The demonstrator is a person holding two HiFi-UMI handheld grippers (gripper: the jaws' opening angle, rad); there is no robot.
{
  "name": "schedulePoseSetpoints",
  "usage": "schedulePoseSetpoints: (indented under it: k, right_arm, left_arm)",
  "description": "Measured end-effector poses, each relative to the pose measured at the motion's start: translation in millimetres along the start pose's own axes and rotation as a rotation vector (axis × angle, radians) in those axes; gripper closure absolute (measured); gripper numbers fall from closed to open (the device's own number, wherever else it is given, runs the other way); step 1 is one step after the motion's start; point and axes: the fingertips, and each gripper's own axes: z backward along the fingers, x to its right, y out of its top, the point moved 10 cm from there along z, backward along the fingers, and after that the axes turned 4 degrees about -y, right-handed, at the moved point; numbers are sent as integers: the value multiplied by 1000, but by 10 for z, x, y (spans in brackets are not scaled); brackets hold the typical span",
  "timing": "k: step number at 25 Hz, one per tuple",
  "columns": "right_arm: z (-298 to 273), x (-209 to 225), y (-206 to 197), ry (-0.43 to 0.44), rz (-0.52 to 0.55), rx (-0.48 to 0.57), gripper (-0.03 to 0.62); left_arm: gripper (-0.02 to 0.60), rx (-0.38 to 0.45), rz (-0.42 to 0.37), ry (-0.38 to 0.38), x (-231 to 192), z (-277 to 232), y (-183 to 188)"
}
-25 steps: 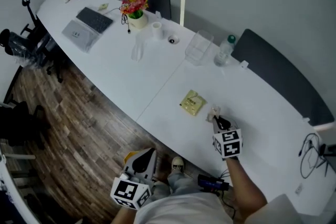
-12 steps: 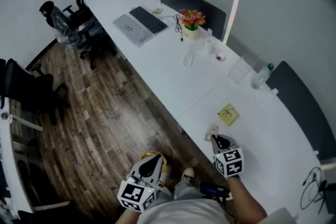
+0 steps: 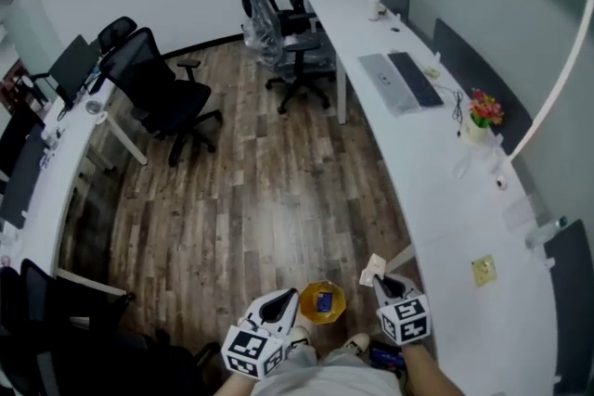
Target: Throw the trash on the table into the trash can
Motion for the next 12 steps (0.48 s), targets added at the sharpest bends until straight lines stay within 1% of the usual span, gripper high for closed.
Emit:
schedulePoseSetpoints:
  k: [3,6,9,12]
  right_arm:
    - [-136,-295,111,52,42,2,551]
    - [-226,-541,185,75,64,9,551]
    - [-267,-704,214,82,72,17,551]
    - [-313,-806,249,84,79,19,551]
  left_arm:
    - [580,18,28,51,-156,292,-61]
    - [580,37,40,80,-307,543,-132]
    - [580,47,38,85,-423,701,-185]
    - [580,44,32,72,-533,759,-170]
